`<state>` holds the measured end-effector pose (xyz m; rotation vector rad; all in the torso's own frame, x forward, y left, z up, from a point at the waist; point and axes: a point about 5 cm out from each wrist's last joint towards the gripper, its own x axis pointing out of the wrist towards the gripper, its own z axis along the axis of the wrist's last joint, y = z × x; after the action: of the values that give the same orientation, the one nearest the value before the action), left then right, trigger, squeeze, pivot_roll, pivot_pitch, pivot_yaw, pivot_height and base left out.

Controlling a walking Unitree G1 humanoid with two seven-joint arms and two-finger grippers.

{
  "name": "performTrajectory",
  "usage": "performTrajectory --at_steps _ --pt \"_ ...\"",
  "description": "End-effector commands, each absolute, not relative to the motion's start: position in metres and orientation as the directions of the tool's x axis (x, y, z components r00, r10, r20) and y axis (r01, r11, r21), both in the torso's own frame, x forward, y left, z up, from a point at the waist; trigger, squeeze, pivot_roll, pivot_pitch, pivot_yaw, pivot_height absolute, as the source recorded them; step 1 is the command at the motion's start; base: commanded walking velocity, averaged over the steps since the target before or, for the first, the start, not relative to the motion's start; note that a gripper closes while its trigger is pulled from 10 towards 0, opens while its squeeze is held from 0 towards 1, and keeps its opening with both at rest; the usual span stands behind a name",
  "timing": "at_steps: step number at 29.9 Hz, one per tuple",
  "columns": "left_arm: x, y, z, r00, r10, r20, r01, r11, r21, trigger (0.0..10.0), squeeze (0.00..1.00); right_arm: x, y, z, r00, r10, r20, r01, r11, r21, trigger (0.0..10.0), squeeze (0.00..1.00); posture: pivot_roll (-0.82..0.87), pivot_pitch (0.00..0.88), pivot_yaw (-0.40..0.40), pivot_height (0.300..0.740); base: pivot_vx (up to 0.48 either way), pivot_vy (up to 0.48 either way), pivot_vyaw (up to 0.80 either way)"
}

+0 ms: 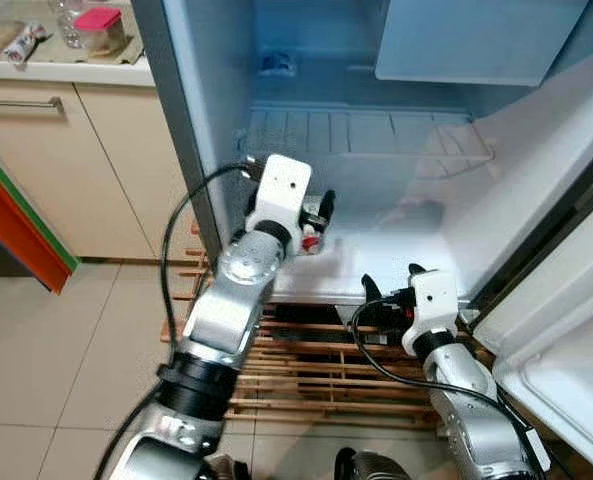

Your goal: Restocking fridge

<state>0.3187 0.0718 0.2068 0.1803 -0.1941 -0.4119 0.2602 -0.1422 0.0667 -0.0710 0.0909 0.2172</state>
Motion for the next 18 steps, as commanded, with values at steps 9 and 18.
performTrajectory --at_steps 9,18 --pt "0.291 0.112 0.197 0.884 -0.439 0.162 0.381 0.877 0.293 10.0 0.00 0.265 -0.150 0.072 0.986 0.156 -0.060 -0.159 0.987 -0.038 10.0 0.00 -0.02 0.001 -0.007 0.740 0.000 0.000 0.00" --pt "0.267 0.126 0.171 0.871 -0.484 0.086 0.433 0.839 0.329 10.0 0.00 0.265 -0.154 0.069 0.987 0.147 -0.066 -0.150 0.988 -0.043 10.0 0.00 -0.01 0.000 -0.009 0.740 0.000 0.000 0.00"
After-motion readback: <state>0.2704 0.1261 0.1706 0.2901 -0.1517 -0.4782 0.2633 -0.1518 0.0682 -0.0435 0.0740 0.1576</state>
